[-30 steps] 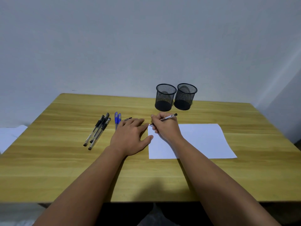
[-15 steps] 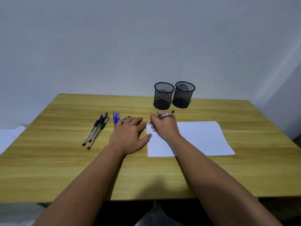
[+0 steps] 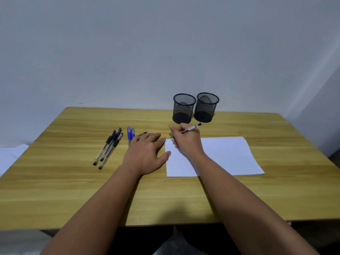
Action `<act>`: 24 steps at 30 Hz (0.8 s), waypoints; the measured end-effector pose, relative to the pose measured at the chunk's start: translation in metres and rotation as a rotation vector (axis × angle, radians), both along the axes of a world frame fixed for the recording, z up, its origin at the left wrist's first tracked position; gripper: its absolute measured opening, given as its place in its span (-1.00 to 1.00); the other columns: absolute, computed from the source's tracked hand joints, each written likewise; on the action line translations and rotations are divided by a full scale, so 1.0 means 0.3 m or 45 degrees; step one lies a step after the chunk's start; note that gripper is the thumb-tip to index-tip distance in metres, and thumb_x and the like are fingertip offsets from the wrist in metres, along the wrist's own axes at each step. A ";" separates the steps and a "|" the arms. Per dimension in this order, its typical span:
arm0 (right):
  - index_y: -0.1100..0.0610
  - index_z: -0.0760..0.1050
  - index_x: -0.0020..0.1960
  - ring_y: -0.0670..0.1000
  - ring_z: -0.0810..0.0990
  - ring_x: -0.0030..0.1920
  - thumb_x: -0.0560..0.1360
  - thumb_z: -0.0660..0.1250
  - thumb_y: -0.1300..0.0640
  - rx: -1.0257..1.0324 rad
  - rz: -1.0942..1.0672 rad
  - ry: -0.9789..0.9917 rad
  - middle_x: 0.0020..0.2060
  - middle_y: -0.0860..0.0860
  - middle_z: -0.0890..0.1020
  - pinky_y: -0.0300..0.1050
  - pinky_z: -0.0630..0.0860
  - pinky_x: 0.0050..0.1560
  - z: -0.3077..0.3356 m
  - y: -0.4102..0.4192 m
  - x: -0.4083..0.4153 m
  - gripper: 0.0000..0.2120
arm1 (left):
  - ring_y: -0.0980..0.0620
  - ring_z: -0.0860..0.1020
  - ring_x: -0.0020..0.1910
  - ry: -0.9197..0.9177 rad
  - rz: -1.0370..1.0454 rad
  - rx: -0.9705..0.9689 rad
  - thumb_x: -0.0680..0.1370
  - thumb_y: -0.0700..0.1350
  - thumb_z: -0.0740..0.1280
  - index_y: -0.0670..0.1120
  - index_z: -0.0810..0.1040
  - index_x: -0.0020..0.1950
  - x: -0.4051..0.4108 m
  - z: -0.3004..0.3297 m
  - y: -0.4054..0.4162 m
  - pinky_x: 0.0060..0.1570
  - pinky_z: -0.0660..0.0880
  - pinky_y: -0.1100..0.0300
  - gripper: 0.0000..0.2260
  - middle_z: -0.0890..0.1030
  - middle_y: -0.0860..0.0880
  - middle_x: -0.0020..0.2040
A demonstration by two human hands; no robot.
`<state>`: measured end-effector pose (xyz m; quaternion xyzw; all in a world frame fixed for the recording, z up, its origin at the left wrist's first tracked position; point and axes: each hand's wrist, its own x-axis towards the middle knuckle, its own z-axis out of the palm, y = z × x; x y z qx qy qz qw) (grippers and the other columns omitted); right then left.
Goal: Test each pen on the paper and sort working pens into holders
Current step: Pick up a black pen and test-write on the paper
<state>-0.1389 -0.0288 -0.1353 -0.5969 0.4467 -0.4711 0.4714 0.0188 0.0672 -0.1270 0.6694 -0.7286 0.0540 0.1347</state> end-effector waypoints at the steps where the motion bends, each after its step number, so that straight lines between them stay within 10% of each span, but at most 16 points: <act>1: 0.31 0.46 -0.25 0.07 0.58 -0.44 0.58 0.49 0.04 -0.005 0.009 0.030 -0.46 0.18 0.58 -0.05 0.54 -0.35 0.000 0.000 -0.002 -0.58 | 0.00 0.32 0.50 0.000 -0.002 0.002 0.57 0.38 0.10 0.15 0.44 0.48 0.001 -0.001 -0.001 0.38 0.24 -0.08 -0.43 0.41 0.08 0.51; 24: 0.03 0.46 -0.43 0.29 0.62 -0.41 0.56 0.44 0.11 -0.061 -0.044 0.236 -0.51 0.10 0.58 0.04 0.55 -0.35 0.001 0.003 -0.001 -0.61 | -0.01 0.32 0.50 -0.008 -0.007 0.012 0.56 0.38 0.06 0.14 0.43 0.49 -0.004 -0.001 -0.007 0.40 0.24 -0.12 -0.41 0.41 0.06 0.52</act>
